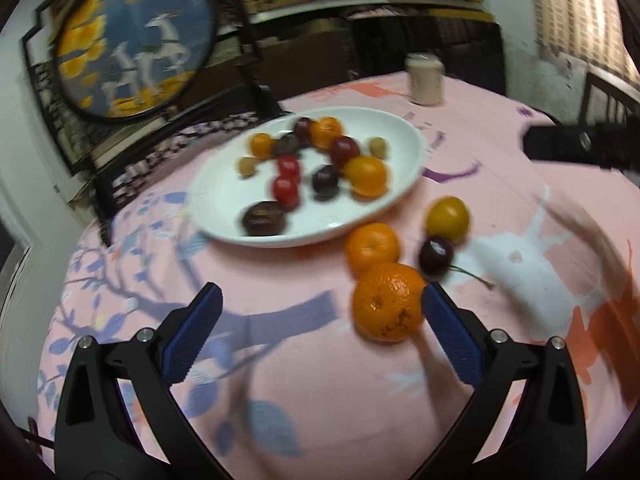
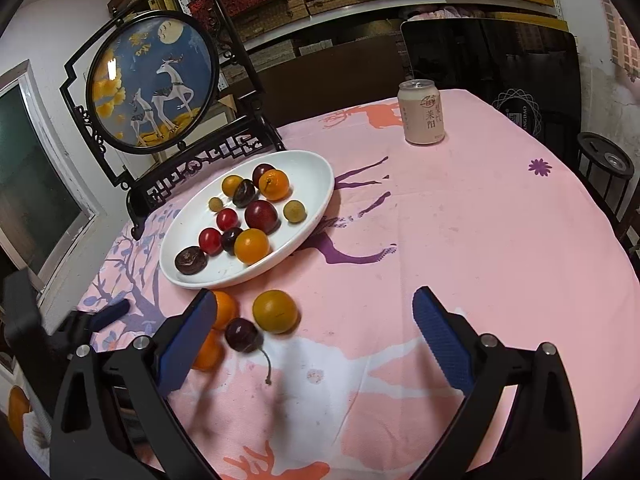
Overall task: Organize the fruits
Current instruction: 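Withdraw both tools and grasp a mandarin with the left tool, then carry the mandarin to the plate with the left tool while the right tool grasps and carries a dark cherry, then grasp a mandarin with the left tool while the right tool grasps a yellow orange, then carry the mandarin and yellow orange onto the plate and open both tools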
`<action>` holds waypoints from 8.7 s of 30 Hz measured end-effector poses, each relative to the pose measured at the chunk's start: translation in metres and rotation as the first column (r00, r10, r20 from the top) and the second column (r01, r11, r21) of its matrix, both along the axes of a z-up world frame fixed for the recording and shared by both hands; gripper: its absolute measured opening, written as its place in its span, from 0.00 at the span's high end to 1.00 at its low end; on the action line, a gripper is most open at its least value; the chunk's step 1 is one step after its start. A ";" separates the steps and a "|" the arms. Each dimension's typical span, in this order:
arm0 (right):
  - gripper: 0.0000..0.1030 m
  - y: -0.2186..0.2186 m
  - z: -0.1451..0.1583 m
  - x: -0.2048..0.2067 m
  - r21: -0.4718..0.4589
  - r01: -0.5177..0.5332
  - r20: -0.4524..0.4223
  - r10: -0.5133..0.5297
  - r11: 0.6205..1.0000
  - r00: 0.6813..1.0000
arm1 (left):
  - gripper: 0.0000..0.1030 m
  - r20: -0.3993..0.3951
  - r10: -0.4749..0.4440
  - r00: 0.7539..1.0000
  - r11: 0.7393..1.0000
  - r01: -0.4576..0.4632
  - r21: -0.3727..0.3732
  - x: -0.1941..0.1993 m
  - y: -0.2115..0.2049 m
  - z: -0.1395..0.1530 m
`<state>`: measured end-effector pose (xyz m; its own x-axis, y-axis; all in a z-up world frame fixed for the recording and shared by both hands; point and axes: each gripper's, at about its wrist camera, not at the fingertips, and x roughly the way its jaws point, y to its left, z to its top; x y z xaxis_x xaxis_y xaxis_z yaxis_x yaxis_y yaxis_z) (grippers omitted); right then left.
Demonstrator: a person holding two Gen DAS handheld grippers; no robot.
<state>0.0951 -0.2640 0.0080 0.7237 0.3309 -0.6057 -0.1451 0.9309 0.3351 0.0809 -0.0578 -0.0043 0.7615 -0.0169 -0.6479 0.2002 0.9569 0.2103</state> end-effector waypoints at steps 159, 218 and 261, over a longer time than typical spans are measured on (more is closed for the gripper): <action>0.44 0.072 -0.040 0.029 -0.173 -0.182 -0.097 0.167 0.968 0.981 | 0.07 0.030 0.234 0.972 0.968 -0.230 -0.104 0.017 0.063 0.021; 0.65 0.057 -0.017 -0.007 -0.124 -0.196 -0.048 0.192 0.973 0.980 | 0.64 -0.128 0.123 0.984 0.969 -0.147 -0.199 0.007 0.059 0.006; 0.62 0.112 0.001 0.121 0.062 -0.317 -0.135 0.323 0.946 0.937 | 0.24 -0.084 0.255 0.963 0.936 -0.267 -0.227 0.112 0.091 0.021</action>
<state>0.2157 -0.1516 0.0094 0.4833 0.5559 -0.6763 -0.3816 0.8291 0.4088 0.1930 0.0336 0.0171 0.7249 0.0217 -0.6886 -0.0586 0.9978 -0.0302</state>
